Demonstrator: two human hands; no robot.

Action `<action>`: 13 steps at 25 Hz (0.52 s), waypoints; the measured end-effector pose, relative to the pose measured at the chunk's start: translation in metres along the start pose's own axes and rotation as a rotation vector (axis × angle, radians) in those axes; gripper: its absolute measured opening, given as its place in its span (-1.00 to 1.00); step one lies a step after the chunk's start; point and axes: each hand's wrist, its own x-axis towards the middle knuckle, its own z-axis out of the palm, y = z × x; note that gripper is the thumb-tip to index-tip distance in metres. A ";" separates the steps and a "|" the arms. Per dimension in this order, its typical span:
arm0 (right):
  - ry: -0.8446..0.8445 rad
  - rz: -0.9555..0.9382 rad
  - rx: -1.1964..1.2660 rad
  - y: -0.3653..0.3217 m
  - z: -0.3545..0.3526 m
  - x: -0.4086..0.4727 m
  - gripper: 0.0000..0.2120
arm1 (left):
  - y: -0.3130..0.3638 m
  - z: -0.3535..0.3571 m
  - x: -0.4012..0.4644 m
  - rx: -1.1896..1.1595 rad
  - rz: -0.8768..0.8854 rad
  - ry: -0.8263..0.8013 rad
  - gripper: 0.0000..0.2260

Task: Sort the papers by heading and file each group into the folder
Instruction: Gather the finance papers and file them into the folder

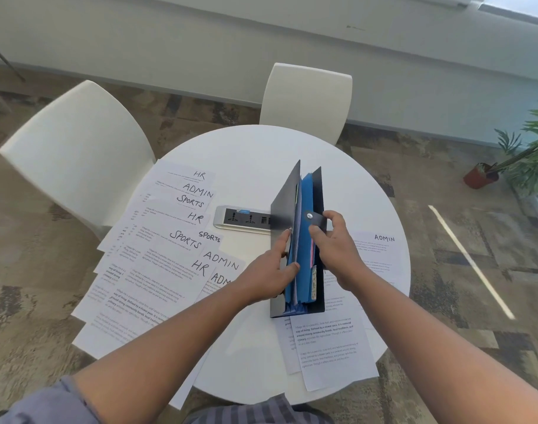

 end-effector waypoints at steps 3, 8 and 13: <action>-0.072 0.035 -0.065 -0.003 0.002 -0.005 -0.22 | 0.002 0.002 0.002 0.002 -0.004 -0.005 -0.33; -0.037 -0.010 -0.252 0.004 0.007 -0.001 -0.71 | 0.004 0.003 0.002 0.007 -0.019 -0.012 -0.33; 0.079 -0.092 -0.400 0.004 0.012 -0.002 -0.72 | 0.004 0.004 0.002 0.005 -0.025 -0.034 -0.34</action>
